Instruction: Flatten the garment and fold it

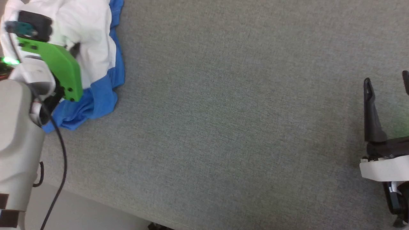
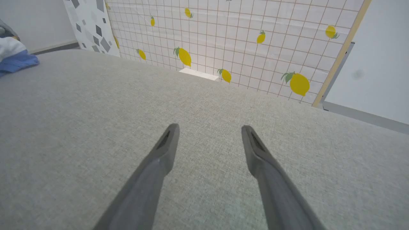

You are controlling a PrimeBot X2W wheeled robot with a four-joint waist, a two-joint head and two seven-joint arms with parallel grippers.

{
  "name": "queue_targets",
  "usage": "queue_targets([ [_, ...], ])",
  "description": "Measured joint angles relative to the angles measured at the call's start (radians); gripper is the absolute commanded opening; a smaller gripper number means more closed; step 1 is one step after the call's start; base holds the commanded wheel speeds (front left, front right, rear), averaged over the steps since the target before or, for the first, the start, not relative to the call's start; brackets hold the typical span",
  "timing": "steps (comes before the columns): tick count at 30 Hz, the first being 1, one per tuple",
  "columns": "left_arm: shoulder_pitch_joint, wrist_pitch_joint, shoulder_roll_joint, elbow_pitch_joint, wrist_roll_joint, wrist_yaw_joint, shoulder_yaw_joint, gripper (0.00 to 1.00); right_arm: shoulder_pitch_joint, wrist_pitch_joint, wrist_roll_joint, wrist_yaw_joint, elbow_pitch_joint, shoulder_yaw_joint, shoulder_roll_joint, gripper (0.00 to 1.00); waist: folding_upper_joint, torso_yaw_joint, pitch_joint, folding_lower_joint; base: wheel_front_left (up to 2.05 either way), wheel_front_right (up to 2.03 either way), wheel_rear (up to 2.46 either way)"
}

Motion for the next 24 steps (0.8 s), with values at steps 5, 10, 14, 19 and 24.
queue_targets([
  [5,-0.003,-0.072,0.024,0.010,-0.016,0.016,0.056,0.00,0.000,-0.025,0.000,0.000,0.042,0.004,0.031,1.00,0.0000,-0.006,-0.061,0.0000,0.00,0.00,0.00],
  [10,-0.036,-0.125,0.059,-0.012,-0.029,0.059,0.113,0.00,0.001,-0.058,0.000,0.000,0.094,0.010,0.067,1.00,0.0000,-0.015,-0.135,-0.0001,0.00,0.00,0.00],
  [14,-0.078,-0.136,0.090,-0.052,-0.019,0.078,0.124,0.00,0.002,-0.084,0.002,0.000,0.136,0.012,0.095,1.00,0.0000,-0.027,-0.196,-0.0001,0.00,0.00,0.00],
  [19,-0.148,-0.115,0.106,-0.119,0.001,0.078,0.115,0.00,0.008,-0.111,0.012,0.000,0.180,-0.012,0.117,1.00,0.0000,-0.049,-0.272,-0.0001,0.00,0.00,0.00],
  [24,-0.252,-0.085,0.089,-0.206,0.010,0.078,0.088,0.00,0.030,-0.130,0.037,0.000,0.216,-0.052,0.120,1.00,0.0000,-0.078,-0.347,-0.0001,0.00,0.00,0.00],
])
